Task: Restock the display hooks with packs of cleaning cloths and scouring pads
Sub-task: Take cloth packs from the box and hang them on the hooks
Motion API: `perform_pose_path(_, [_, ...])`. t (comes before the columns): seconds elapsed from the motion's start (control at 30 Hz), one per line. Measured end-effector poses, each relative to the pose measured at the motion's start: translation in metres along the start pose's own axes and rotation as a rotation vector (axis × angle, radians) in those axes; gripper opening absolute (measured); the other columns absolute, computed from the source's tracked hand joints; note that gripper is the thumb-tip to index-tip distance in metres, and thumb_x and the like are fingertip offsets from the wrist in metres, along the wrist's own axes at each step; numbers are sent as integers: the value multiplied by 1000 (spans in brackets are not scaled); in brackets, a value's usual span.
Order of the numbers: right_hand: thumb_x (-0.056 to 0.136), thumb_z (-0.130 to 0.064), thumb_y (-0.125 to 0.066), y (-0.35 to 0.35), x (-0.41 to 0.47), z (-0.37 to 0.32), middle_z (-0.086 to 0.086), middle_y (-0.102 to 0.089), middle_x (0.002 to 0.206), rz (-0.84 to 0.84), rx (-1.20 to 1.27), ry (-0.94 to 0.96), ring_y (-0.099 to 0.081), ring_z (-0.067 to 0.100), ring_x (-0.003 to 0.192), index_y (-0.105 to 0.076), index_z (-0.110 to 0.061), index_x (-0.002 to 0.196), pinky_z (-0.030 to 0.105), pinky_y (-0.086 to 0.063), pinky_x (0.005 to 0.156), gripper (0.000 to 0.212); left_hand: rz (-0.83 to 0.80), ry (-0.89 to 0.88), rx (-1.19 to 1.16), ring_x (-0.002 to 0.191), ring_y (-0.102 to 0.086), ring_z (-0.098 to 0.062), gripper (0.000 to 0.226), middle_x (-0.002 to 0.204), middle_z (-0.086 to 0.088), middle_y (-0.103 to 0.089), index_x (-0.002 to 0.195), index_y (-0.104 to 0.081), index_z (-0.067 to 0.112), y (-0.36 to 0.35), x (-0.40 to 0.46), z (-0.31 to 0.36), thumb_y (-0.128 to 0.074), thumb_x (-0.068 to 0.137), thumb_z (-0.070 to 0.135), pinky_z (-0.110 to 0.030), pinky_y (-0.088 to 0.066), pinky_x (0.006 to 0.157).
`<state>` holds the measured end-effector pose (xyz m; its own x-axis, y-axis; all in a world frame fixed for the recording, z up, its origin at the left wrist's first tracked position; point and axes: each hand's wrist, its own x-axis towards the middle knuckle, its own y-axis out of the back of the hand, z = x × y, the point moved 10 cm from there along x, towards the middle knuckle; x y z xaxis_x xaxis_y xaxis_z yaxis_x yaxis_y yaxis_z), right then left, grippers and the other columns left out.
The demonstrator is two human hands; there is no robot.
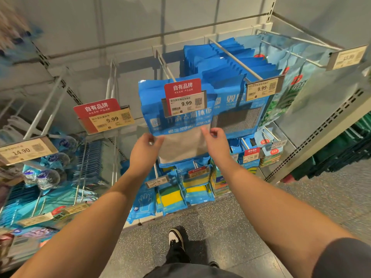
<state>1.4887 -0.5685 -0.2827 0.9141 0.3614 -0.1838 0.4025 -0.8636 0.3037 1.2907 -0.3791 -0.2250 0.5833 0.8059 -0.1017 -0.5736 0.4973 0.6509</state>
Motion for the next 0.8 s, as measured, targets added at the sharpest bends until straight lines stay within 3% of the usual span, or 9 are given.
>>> perform_pose_path(0.1, [91, -59, -58, -4, 13, -8, 0, -60, 103, 33, -50, -30, -59, 19, 95, -53, -18, 105, 39, -49, 86, 44, 19, 19, -41, 65, -52, -17, 30, 77, 4, -58, 89, -53, 20, -1, 15, 2, -56, 98, 48, -32, -36, 55])
perform_pose_path(0.2, [90, -60, -58, -9, 27, -16, 4, -61, 106, 66, -69, -49, -61, 23, 95, -53, -18, 101, 43, -50, 86, 44, 15, 61, -80, 66, -53, -20, 32, 78, -1, -59, 90, -54, 15, -5, 31, 0, -59, 98, 46, -34, -41, 61])
perform_pose_path(0.3, [92, -59, -55, -18, 39, -23, 5, -59, 115, 37, -98, -108, -59, 25, 101, -51, -17, 106, 39, -49, 84, 44, 2, 135, -88, 67, -49, -19, 32, 77, 0, -54, 86, -49, 17, -7, 46, 0, -56, 101, 45, -33, -38, 60])
perform_pose_path(0.4, [94, -56, -55, -23, 45, -28, 7, -57, 126, 5, -105, -171, -57, 29, 111, -51, -11, 125, 39, -47, 92, 55, -20, 161, -20, 70, -50, -17, 32, 87, -3, -57, 100, -52, 14, -5, 56, 5, -51, 103, 46, -33, -39, 61])
perform_pose_path(0.53, [94, -50, -56, -21, 38, -29, 10, -58, 127, -37, -133, -185, -60, 29, 106, -47, -8, 133, 38, -49, 85, 58, -19, 167, -19, 67, -51, -12, 25, 94, -1, -59, 114, -52, 17, -3, 50, 3, -50, 104, 41, -28, -36, 56])
perform_pose_path(0.63, [94, -34, -58, -15, 18, -18, 12, -59, 121, -56, -169, -176, -59, 29, 97, -45, -6, 133, 37, -47, 76, 50, -72, 164, 6, 76, -55, -15, 47, 108, -1, -62, 139, -49, 14, -4, 28, -7, -50, 102, 43, -29, -40, 63])
perform_pose_path(0.7, [95, -23, -56, -14, -5, -11, 10, -59, 103, -93, -181, -153, -55, 24, 85, -49, -6, 124, 37, -44, 73, 35, -125, 177, 49, 89, -55, -19, 54, 126, -4, -61, 145, -45, 13, -4, 7, -21, -49, 102, 46, -31, -42, 75])
perform_pose_path(0.77, [93, -19, -55, -20, -32, -8, 6, -54, 79, -159, -241, -110, -47, 25, 72, -54, -12, 95, 36, -43, 65, 7, -153, 175, 20, 89, -57, -22, 47, 118, -7, -64, 139, -50, 13, 1, -16, -37, -51, 102, 43, -31, -44, 75])
perform_pose_path(0.8, [92, -19, -54, -29, -47, -10, 4, -49, 69, -196, -286, -89, -42, 25, 67, -49, -17, 79, 35, -37, 58, 13, -155, 164, -10, 86, -58, -22, 44, 112, -7, -65, 135, -54, 14, 8, -30, -47, -53, 101, 42, -31, -45, 73])
